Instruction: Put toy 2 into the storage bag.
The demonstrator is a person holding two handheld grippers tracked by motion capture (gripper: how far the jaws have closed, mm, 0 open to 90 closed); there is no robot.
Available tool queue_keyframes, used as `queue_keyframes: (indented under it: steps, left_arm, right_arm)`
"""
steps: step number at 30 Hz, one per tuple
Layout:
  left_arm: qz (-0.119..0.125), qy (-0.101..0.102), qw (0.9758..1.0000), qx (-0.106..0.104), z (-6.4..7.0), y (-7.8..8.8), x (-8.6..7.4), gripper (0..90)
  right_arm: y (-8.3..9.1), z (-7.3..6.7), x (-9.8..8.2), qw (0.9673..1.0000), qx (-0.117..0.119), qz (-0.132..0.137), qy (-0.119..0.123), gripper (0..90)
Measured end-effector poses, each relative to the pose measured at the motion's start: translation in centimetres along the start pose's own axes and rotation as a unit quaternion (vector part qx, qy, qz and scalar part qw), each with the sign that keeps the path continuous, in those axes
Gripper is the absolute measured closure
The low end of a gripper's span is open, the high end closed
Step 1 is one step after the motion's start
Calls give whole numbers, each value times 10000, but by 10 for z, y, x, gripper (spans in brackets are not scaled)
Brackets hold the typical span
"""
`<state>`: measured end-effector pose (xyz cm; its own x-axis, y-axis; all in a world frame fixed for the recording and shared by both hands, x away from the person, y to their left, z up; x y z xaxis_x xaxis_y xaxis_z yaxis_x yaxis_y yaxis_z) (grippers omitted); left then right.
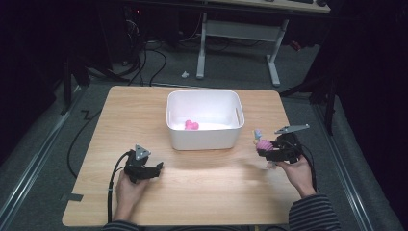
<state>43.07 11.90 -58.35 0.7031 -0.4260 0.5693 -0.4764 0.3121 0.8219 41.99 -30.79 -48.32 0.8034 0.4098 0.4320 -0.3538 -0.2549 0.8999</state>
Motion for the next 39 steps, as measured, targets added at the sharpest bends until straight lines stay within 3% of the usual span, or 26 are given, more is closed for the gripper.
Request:
queue_keyframes:
  steps: [19, 27, 31, 39]
  left_arm:
    - [-66, -14, 10000, 21, 0, -1, 0, 176]
    - [-74, -20, 10000, 16, 0, -1, 0, 170]
    - [-67, -15, 10000, 21, 0, -1, 0, 170]
    - [-75, -22, 10000, 17, 0, -1, 0, 168]
  right_arm:
    - [38, -6, 15, 9989, 34, 450, 152, 343]
    - [47, -19, 36, 9977, 159, 513, 416, 344]
    - [50, -26, 53, 9968, 57, 495, 622, 344]
    - [57, -40, 79, 9950, 118, 585, 798, 344]
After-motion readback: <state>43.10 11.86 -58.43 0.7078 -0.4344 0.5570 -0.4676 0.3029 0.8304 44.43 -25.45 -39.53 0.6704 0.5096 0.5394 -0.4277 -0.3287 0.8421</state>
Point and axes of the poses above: each handheld gripper's, and its own axes: y roughly backward along the jaws, x roughly out of its top, z roughly to its right, the point moved 7 cm from there along -y, roughly forward along the jaws, and after that the axes turned 13 degrees about -z, right-handed, at the moved point
